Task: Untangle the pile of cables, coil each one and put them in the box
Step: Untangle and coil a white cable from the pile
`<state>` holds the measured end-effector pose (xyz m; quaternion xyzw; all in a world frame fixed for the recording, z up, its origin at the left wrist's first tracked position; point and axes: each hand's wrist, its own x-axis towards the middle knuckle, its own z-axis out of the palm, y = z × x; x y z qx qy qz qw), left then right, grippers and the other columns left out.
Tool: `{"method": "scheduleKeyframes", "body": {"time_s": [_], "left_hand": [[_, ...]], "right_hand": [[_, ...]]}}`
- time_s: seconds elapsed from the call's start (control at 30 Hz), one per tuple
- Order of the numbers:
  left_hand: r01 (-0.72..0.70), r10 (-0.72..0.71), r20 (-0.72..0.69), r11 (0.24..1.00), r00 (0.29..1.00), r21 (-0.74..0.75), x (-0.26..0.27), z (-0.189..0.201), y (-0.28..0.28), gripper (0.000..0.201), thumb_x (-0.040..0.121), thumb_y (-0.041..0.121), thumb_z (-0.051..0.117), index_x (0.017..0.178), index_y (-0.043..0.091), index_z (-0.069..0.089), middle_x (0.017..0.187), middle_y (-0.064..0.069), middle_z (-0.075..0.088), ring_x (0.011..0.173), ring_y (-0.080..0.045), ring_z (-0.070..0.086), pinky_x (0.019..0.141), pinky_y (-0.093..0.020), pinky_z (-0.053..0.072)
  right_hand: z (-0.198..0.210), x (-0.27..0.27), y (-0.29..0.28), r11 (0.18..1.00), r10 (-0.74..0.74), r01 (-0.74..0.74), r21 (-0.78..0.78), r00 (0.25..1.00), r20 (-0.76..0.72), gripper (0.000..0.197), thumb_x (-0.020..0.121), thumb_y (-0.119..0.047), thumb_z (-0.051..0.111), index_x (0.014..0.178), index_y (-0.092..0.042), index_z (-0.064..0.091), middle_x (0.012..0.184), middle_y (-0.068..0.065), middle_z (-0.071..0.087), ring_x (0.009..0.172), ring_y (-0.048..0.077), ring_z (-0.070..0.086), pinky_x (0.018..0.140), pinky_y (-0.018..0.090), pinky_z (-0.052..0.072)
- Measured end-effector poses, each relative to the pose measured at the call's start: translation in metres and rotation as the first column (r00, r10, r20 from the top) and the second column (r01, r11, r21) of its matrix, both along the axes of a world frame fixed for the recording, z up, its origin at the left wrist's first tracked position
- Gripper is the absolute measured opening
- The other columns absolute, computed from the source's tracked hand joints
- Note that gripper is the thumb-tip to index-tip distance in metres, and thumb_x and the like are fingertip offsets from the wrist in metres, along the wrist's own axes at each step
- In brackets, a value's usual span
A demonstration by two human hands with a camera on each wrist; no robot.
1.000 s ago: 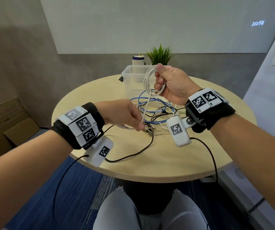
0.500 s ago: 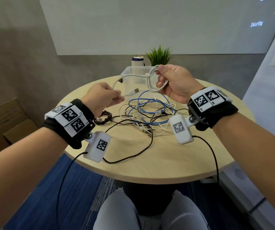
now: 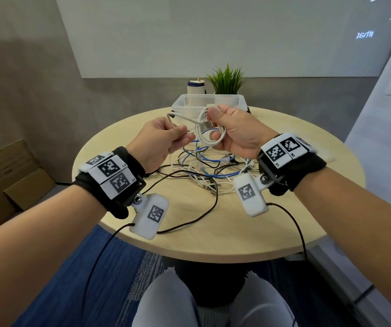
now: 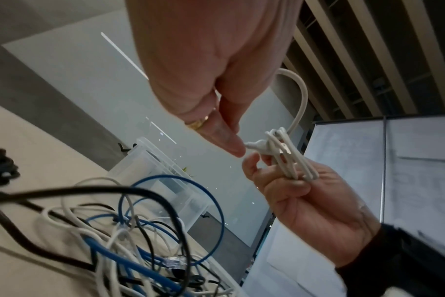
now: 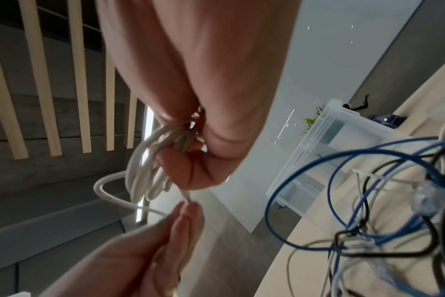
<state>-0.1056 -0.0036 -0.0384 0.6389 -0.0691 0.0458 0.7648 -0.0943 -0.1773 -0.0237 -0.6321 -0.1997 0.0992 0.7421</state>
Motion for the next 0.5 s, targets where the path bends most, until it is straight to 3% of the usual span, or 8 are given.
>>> {"method": "scheduleKeyframes", "body": {"time_s": [0.07,0.2,0.27,0.37,0.43,0.5], "left_hand": [[0.070,-0.070,0.002,0.997,0.998,0.014,-0.003,0.003,-0.004,0.009,0.093,0.002,0.053,0.084,0.000,0.054,0.074,-0.008,0.068,0.064,-0.010,0.068,0.058,-0.016,0.055],[0.174,-0.170,-0.043,0.974,0.985,0.143,-0.009,0.005,-0.005,0.017,0.096,0.013,0.051,0.094,0.007,0.066,0.074,-0.004,0.072,0.065,-0.009,0.068,0.066,-0.020,0.057],[0.227,-0.217,-0.080,0.960,0.973,0.165,-0.010,0.003,-0.005,0.023,0.098,0.012,0.046,0.108,0.000,0.063,0.086,-0.009,0.071,0.074,-0.013,0.067,0.070,-0.022,0.057],[0.285,-0.270,-0.112,0.947,0.956,0.149,-0.010,0.003,-0.001,0.026,0.096,0.006,0.044,0.116,0.003,0.059,0.105,-0.012,0.064,0.088,-0.018,0.060,0.084,-0.034,0.050],[0.394,-0.377,-0.151,0.912,0.914,0.112,-0.011,0.005,0.003,0.038,0.087,0.017,0.049,0.123,0.008,0.057,0.112,-0.007,0.061,0.093,-0.018,0.056,0.087,-0.038,0.043],[0.449,-0.425,-0.187,0.886,0.886,0.114,-0.015,0.006,0.001,0.034,0.085,0.032,0.055,0.115,0.016,0.058,0.104,-0.003,0.060,0.093,-0.019,0.054,0.085,-0.038,0.046]], "right_hand": [[-0.004,-0.001,0.003,0.999,0.045,-0.045,0.016,0.998,-0.033,0.015,0.101,-0.023,0.040,0.098,-0.014,0.053,0.081,0.006,0.058,0.043,0.007,0.050,0.043,0.021,0.044],[-0.001,-0.001,0.004,0.997,0.023,-0.021,0.078,0.999,-0.033,0.017,0.101,-0.022,0.040,0.094,-0.014,0.054,0.064,0.001,0.061,0.044,0.008,0.055,0.049,0.023,0.049],[0.002,-0.001,0.002,0.996,-0.012,0.014,0.089,1.000,-0.017,0.016,0.101,-0.021,0.041,0.093,-0.013,0.053,0.062,0.002,0.061,0.044,0.009,0.054,0.048,0.023,0.050],[0.003,0.000,0.001,0.993,-0.071,0.070,0.099,0.997,0.010,0.017,0.102,-0.019,0.041,0.092,-0.013,0.053,0.063,0.005,0.059,0.045,0.010,0.052,0.046,0.024,0.049],[0.002,0.000,0.002,0.992,-0.101,0.097,0.083,0.994,0.041,0.017,0.102,-0.018,0.040,0.092,-0.013,0.052,0.065,0.005,0.055,0.047,0.010,0.052,0.047,0.025,0.049],[0.000,0.001,0.003,0.991,-0.126,0.122,0.047,0.988,0.086,0.017,0.102,-0.019,0.040,0.093,-0.013,0.052,0.066,0.004,0.051,0.051,0.010,0.051,0.051,0.026,0.050]]}}
